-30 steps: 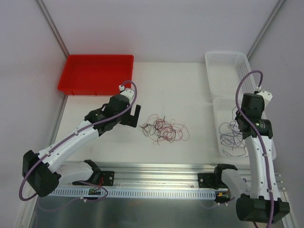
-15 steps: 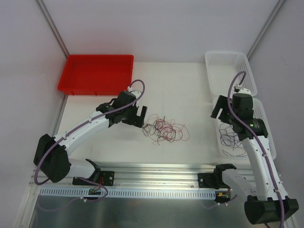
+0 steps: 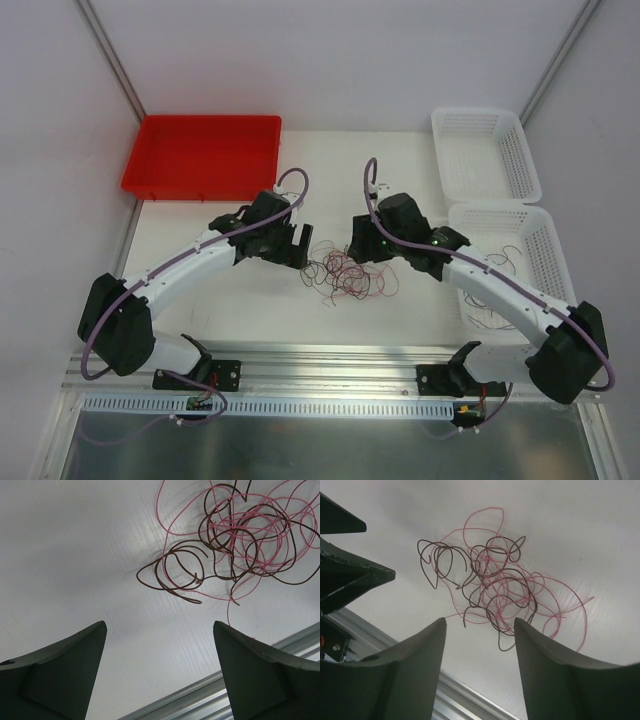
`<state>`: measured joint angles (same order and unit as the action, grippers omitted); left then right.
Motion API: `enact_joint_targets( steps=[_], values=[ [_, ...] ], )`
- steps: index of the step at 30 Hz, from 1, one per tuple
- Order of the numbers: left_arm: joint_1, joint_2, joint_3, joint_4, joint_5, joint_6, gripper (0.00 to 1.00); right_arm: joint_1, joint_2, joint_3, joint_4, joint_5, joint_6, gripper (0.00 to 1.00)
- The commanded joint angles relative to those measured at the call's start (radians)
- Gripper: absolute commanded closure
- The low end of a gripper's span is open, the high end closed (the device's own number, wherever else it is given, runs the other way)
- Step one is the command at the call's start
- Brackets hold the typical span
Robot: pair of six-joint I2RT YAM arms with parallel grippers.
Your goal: Untangle the cables
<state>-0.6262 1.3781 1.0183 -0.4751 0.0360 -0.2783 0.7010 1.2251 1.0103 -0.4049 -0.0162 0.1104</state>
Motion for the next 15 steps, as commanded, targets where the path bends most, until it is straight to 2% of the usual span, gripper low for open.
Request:
enact_joint_targets(
  steps=[1, 6, 15],
  values=[
    [0.013, 0.019, 0.002, 0.007, 0.005, -0.030, 0.11, 0.032, 0.074, -0.005, 0.135, 0.060, 0.119, 0.44],
    [0.011, 0.038, 0.008, 0.007, 0.019, -0.042, 0.11, 0.077, 0.148, -0.056, 0.260, 0.105, 0.329, 0.55],
    [0.023, 0.030, 0.012, 0.007, 0.022, -0.050, 0.11, 0.121, 0.296, -0.036, 0.290, 0.206, 0.541, 0.62]
  ],
)
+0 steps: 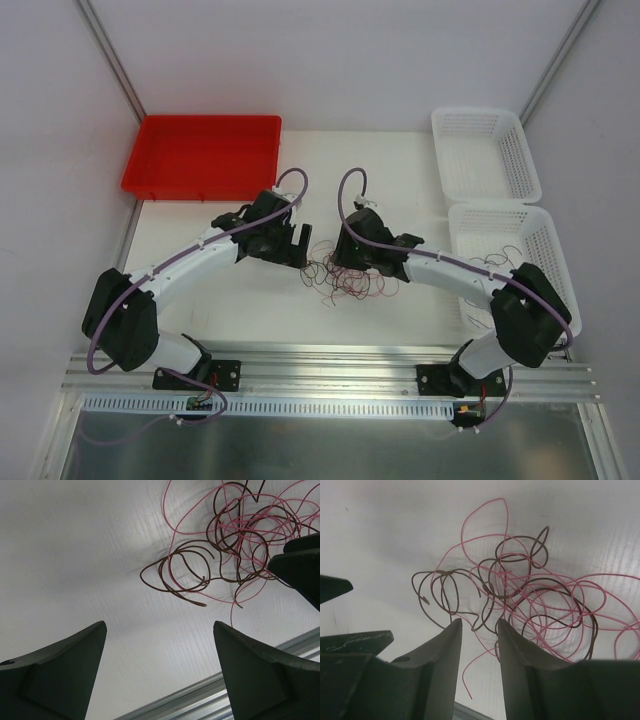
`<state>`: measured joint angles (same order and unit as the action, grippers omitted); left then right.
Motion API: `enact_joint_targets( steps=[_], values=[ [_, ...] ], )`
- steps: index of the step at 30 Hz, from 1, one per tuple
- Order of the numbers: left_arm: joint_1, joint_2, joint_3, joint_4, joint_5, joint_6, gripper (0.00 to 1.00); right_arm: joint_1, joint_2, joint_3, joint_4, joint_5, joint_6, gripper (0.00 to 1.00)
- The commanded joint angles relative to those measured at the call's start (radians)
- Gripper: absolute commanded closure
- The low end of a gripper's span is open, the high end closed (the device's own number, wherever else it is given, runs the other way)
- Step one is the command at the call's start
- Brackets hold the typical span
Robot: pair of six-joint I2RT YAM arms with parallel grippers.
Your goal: Untangle the cables
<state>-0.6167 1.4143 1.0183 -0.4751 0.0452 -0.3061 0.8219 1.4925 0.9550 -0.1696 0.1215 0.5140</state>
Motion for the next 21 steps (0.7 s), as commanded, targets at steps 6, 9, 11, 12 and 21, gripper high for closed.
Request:
enact_joint_targets(
  steps=[6, 9, 11, 12, 21],
  values=[
    [0.029, -0.014, 0.012, 0.007, 0.025, -0.025, 0.11, 0.002, 0.090, 0.021, 0.070, 0.076, 0.190, 0.64],
    [0.032, -0.012, 0.014, 0.007, 0.033, -0.027, 0.11, 0.002, 0.123, 0.028, 0.082, 0.078, 0.202, 0.64],
    [0.037, -0.011, 0.014, 0.007, 0.033, -0.027, 0.10, 0.002, 0.146, 0.037, 0.087, 0.073, 0.207, 0.64],
    [0.040, -0.011, 0.014, 0.009, 0.035, -0.027, 0.10, 0.002, 0.153, 0.040, 0.088, 0.070, 0.205, 0.66],
    [0.058, -0.011, 0.014, 0.009, 0.047, -0.024, 0.10, 0.028, 0.071, 0.183, -0.078, 0.001, 0.026, 0.99]
  ],
)
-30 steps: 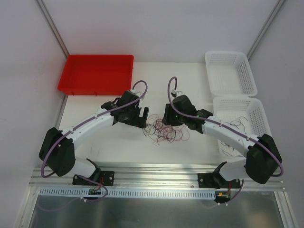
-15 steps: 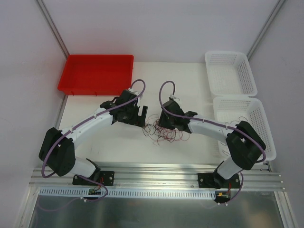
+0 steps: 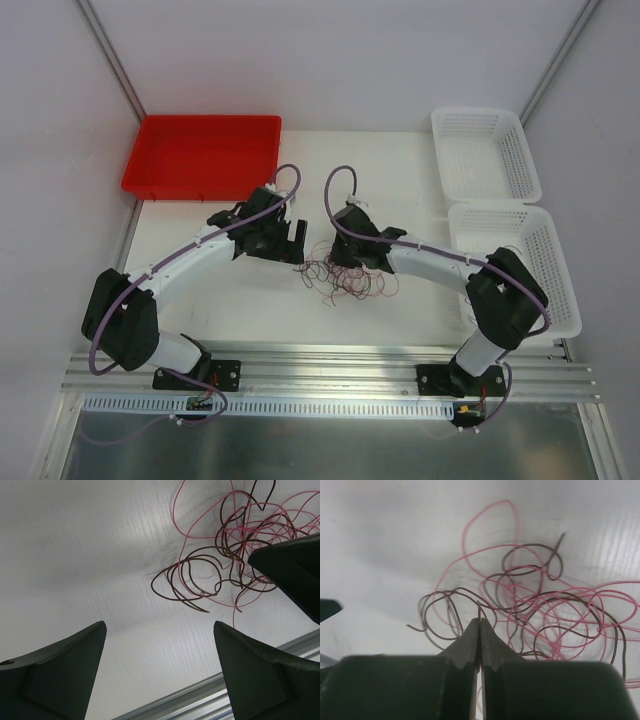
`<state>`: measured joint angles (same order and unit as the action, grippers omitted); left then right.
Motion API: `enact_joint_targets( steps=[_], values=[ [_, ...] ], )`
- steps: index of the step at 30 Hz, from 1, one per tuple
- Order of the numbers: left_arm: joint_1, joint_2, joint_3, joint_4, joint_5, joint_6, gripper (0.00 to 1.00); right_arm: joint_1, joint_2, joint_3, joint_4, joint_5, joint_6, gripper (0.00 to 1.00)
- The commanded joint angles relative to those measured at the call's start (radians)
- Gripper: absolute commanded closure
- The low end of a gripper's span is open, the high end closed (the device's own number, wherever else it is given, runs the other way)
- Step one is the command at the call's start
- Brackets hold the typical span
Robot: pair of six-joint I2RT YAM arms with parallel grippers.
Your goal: Untangle the cables
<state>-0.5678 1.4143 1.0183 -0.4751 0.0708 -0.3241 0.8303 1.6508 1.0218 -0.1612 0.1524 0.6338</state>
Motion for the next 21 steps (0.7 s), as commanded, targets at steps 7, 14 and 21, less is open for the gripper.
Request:
enact_joint_targets(
  steps=[7, 14, 21],
  values=[
    [0.017, -0.021, 0.014, 0.010, 0.044, -0.007, 0.10, 0.036, -0.232, 0.329, -0.336, -0.044, -0.317, 0.99],
    [0.019, -0.021, 0.011, 0.018, 0.070, -0.010, 0.10, 0.047, -0.402, 0.388, -0.371, -0.004, -0.428, 0.99],
    [0.019, -0.052, 0.003, 0.035, 0.081, -0.007, 0.10, 0.059, -0.443, 0.419, -0.454, 0.040, -0.500, 0.99]
  ],
)
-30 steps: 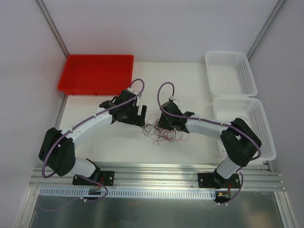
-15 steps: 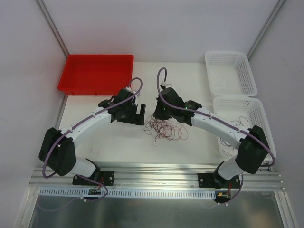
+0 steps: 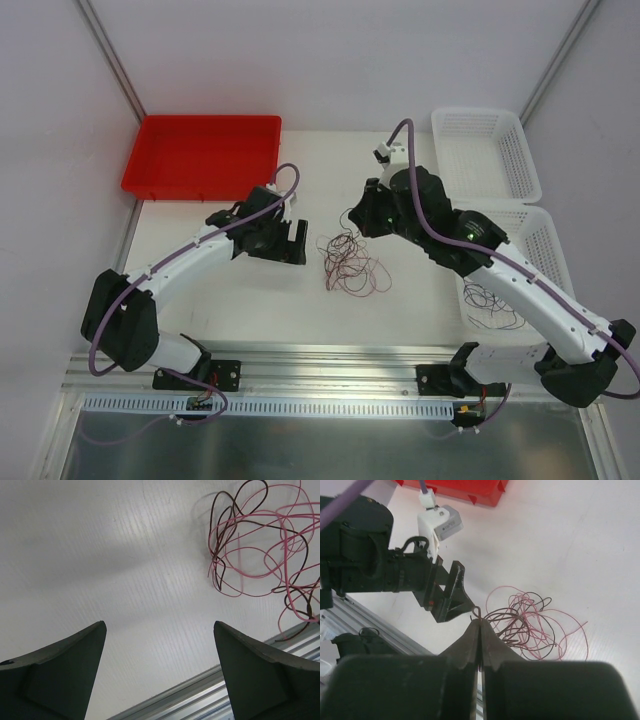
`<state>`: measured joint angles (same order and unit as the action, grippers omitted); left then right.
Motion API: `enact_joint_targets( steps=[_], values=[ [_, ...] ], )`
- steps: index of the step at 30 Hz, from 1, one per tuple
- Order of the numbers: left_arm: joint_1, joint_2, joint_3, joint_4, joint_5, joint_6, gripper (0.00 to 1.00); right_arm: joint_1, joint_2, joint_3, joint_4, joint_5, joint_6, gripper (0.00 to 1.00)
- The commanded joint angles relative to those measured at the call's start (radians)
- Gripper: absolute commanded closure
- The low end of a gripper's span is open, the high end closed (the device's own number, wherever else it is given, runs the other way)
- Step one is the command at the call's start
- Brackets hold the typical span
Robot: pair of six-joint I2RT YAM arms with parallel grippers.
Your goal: Untangle the cables
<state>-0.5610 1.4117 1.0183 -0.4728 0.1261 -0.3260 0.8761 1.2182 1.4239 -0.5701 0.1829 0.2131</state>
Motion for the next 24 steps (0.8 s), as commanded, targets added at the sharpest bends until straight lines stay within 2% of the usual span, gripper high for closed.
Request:
enact_joint_targets(
  steps=[1, 4, 8, 12, 15, 19, 24],
  values=[
    [0.013, -0.059, -0.001, 0.037, 0.029, -0.004, 0.10, 0.014, -0.013, 0.010, -0.033, 0.006, -0.092, 0.99],
    [0.013, -0.115, -0.027, 0.088, 0.070, 0.008, 0.11, 0.012, 0.012, 0.018, -0.082, 0.024, -0.112, 0.99],
    [0.013, -0.253, -0.113, 0.215, 0.159, 0.002, 0.11, 0.014, 0.023, -0.034, -0.025, -0.014, -0.110, 0.99],
    [0.007, -0.463, -0.281, 0.464, 0.201, -0.117, 0.11, 0.014, 0.027, -0.068, 0.018, -0.052, -0.086, 0.99],
    [-0.055, -0.532, -0.342, 0.580, 0.161, -0.194, 0.12, 0.012, 0.027, -0.092, 0.056, -0.086, -0.066, 0.99],
    [-0.163, -0.522, -0.346, 0.646, 0.003, -0.226, 0.11, 0.014, 0.014, -0.144, 0.133, -0.128, -0.034, 0.99],
    [-0.226, -0.410, -0.334, 0.750, -0.062, -0.278, 0.11, 0.015, 0.001, -0.187, 0.199, -0.174, 0.014, 0.99]
  ],
)
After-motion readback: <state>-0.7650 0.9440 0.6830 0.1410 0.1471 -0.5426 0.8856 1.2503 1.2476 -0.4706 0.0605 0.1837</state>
